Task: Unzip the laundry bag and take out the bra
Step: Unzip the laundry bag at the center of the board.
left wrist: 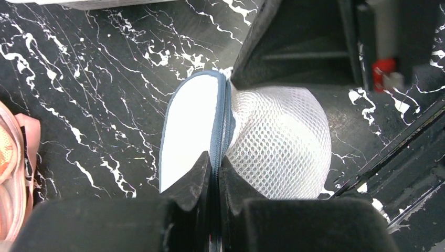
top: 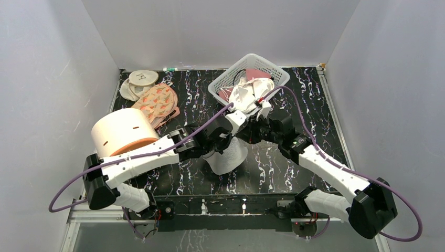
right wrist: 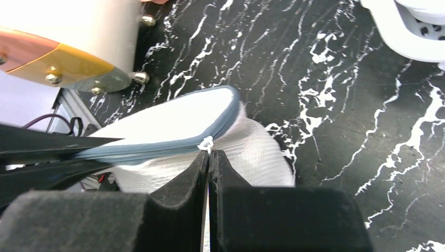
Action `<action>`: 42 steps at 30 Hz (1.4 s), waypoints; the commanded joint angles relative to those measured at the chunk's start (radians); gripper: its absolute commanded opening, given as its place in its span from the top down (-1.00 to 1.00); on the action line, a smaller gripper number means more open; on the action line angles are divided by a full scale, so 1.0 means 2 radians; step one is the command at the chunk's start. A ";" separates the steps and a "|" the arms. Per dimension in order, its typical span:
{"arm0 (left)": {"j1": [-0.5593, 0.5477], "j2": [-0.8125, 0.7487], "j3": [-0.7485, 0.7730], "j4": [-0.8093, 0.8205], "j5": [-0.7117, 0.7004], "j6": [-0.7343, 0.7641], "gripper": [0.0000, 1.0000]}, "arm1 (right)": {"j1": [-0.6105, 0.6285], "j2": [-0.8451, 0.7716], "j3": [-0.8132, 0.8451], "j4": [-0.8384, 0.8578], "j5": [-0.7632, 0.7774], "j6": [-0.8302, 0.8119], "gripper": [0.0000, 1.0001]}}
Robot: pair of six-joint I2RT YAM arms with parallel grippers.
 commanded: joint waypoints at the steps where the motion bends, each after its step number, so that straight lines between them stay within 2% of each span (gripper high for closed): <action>1: 0.000 -0.051 -0.013 0.013 -0.004 0.033 1.00 | -0.032 0.016 -0.006 0.018 0.023 -0.004 1.00; 5: 0.000 -0.048 -0.023 0.006 -0.023 0.042 1.00 | -0.042 0.005 -0.007 0.029 -0.001 -0.005 1.00; 6: 0.000 -0.044 -0.024 0.000 -0.026 0.043 0.91 | -0.042 -0.002 -0.006 0.037 -0.022 -0.007 1.00; 7: -0.001 -0.037 -0.023 -0.007 -0.029 0.041 0.67 | -0.041 -0.004 -0.006 0.047 -0.045 -0.008 1.00; 8: 0.000 -0.031 -0.021 -0.013 -0.028 0.036 0.53 | -0.041 -0.008 -0.007 0.058 -0.064 -0.007 1.00; 13: -0.001 -0.017 -0.009 -0.012 -0.002 -0.007 0.11 | -0.029 0.002 -0.006 0.073 -0.097 0.007 1.00; 15: -0.001 -0.017 -0.004 -0.001 0.011 -0.032 -0.12 | -0.019 0.000 -0.012 0.084 -0.100 0.019 1.00; 18: 0.000 -0.017 -0.007 0.020 0.027 -0.054 -0.20 | -0.008 -0.008 -0.015 0.100 -0.099 0.033 1.00; 24: -0.001 0.013 0.009 0.005 -0.004 -0.071 0.00 | 0.003 -0.011 -0.009 0.097 -0.099 0.041 1.00; 28: 0.000 0.020 0.009 -0.005 -0.023 -0.079 0.22 | 0.004 -0.017 -0.010 0.086 -0.090 0.036 1.00; 34: 0.000 0.015 0.005 -0.003 -0.018 -0.075 0.70 | 0.004 -0.021 -0.018 0.076 -0.080 0.030 1.00; 42: -0.001 -0.001 0.004 -0.009 -0.026 -0.055 0.99 | 0.004 -0.028 -0.022 0.046 -0.024 0.019 1.00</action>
